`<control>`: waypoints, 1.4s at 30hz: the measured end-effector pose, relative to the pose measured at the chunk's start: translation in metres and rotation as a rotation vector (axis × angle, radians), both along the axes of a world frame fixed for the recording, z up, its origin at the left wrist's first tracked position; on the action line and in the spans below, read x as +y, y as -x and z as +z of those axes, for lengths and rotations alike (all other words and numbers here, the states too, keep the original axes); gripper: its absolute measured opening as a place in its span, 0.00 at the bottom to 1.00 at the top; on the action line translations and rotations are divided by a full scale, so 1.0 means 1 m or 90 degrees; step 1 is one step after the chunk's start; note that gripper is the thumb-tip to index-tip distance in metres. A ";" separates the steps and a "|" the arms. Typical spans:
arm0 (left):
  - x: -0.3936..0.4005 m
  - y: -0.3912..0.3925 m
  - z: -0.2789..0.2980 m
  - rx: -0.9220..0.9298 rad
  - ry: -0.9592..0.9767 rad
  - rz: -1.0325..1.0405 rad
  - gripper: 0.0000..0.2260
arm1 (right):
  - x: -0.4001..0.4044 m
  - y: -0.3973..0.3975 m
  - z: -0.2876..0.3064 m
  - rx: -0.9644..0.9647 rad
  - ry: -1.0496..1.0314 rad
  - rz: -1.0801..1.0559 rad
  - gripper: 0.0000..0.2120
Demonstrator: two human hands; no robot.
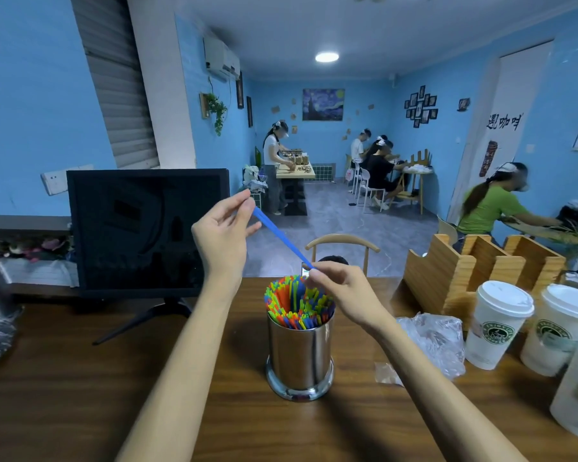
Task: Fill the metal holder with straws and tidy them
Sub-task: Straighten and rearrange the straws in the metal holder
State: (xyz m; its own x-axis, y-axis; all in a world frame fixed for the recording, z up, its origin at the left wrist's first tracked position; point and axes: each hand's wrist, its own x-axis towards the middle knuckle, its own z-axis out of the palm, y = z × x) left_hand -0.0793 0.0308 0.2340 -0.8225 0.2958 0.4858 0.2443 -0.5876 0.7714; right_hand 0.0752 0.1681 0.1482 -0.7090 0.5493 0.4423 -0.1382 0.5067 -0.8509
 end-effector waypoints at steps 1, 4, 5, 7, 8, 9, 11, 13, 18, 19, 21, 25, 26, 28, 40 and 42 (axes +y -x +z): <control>0.002 0.002 -0.003 -0.021 -0.007 0.004 0.06 | 0.000 0.000 0.001 0.025 0.051 0.003 0.09; 0.005 0.012 -0.022 -0.080 0.003 0.009 0.07 | 0.003 -0.006 0.007 0.101 0.231 0.003 0.06; 0.004 0.015 -0.030 -0.103 0.021 0.002 0.07 | 0.006 -0.008 0.011 0.128 0.293 0.000 0.06; 0.004 0.019 -0.048 -0.144 0.078 -0.019 0.09 | 0.010 -0.011 0.021 0.173 0.383 0.001 0.05; 0.004 0.019 -0.055 -0.156 0.117 -0.029 0.10 | 0.012 -0.012 0.028 0.194 0.419 0.007 0.05; 0.005 0.018 -0.063 -0.159 0.158 -0.040 0.11 | 0.014 -0.012 0.034 0.219 0.456 0.014 0.04; 0.009 0.016 -0.076 -0.151 0.232 -0.058 0.11 | 0.016 -0.012 0.046 0.261 0.486 0.025 0.02; 0.012 0.012 -0.085 -0.143 0.275 -0.067 0.11 | 0.017 -0.010 0.056 0.264 0.423 0.001 0.01; 0.007 0.005 -0.079 -0.213 0.225 -0.131 0.05 | 0.015 -0.003 0.074 0.300 0.385 -0.024 0.10; 0.006 0.005 -0.076 -0.238 0.198 -0.149 0.05 | 0.016 -0.001 0.074 0.312 0.427 -0.021 0.17; 0.004 0.002 -0.072 -0.276 0.153 -0.182 0.05 | 0.017 0.000 0.071 0.329 0.529 -0.002 0.29; 0.010 -0.010 -0.072 -0.292 0.153 -0.163 0.08 | 0.008 0.011 0.060 0.239 0.570 0.078 0.28; 0.012 -0.013 -0.073 -0.285 0.165 -0.151 0.09 | 0.006 0.014 0.057 0.203 0.523 0.078 0.25; 0.014 -0.017 -0.079 -0.276 0.187 -0.133 0.09 | 0.003 0.018 0.054 0.144 0.403 0.038 0.18; 0.012 -0.021 -0.079 -0.234 0.294 -0.098 0.10 | -0.006 0.020 0.062 0.081 0.036 -0.064 0.06; 0.014 -0.020 -0.078 -0.244 0.292 -0.100 0.11 | -0.008 0.023 0.061 0.069 0.006 -0.069 0.05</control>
State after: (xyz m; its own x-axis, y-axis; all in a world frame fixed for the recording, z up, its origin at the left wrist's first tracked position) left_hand -0.0593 0.0446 0.1561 -0.8432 0.5361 -0.0406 -0.1626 -0.1823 0.9697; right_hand 0.0524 0.1602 0.2091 -0.5938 0.6245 0.5073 -0.1746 0.5154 -0.8390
